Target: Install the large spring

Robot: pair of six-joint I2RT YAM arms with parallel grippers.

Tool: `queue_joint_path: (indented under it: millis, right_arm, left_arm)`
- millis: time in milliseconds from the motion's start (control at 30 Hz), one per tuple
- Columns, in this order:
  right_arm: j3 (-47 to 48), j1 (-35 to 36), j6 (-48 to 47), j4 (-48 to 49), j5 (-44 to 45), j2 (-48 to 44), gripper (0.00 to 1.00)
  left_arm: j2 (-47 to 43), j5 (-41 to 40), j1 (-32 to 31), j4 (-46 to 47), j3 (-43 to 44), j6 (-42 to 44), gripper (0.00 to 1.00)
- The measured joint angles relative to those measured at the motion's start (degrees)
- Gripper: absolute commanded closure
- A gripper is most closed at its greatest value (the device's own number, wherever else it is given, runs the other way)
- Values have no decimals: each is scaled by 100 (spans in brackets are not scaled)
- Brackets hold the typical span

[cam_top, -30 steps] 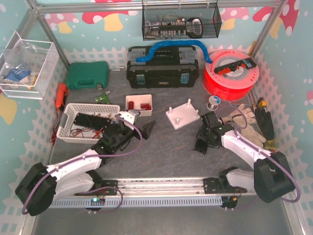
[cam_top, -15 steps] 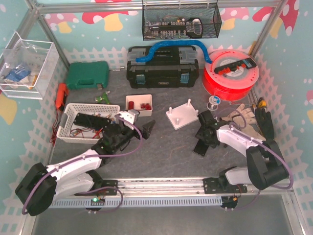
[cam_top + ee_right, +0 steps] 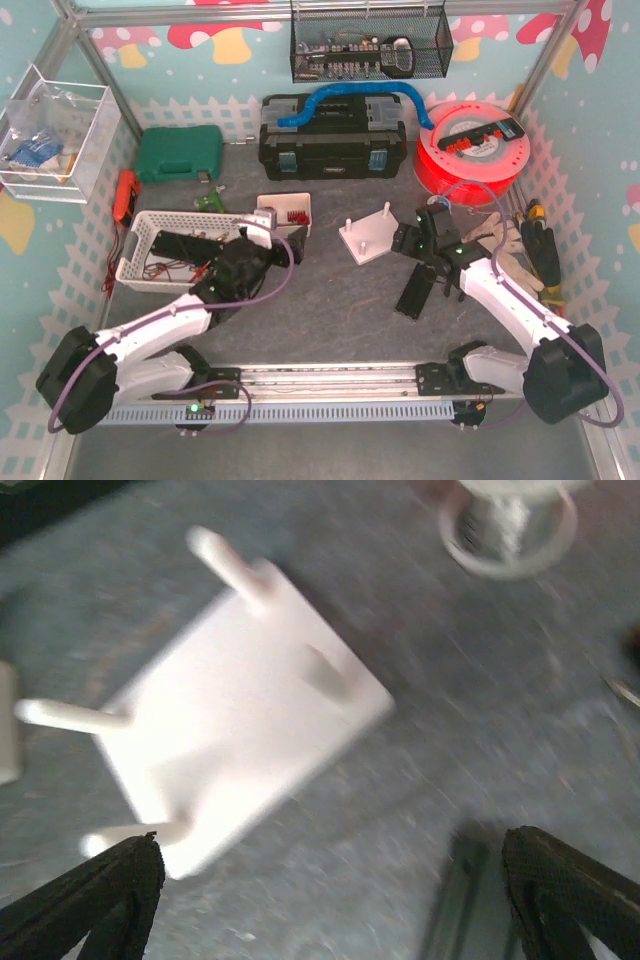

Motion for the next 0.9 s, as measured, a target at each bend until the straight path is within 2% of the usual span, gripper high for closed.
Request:
queue_joint_path:
  millis: [167,267,300,467,900]
  right_arm:
    - [-133,0,-800,1163,-389,-205,8]
    - [-251,0,-1064,1843,-546,-149,8]
    - [-299,0,-1141,2048,-584,-122,8]
    - [-483,0,-1523,2730,-651,-70,8]
    - [-1088,0,-1668,3421,-918,-715,8]
  left_arm:
    - [667,-393,319,-960,1335,-337,25]
    - [1145,-404,610,-1303,1932,-422,46]
    - [1318,-396,715,-1416,2083,-444,49]
    - [2116,-323,1121,-2098,2682,-437,50]
    - [3344,852,1239,-3091,3670,-271,57]
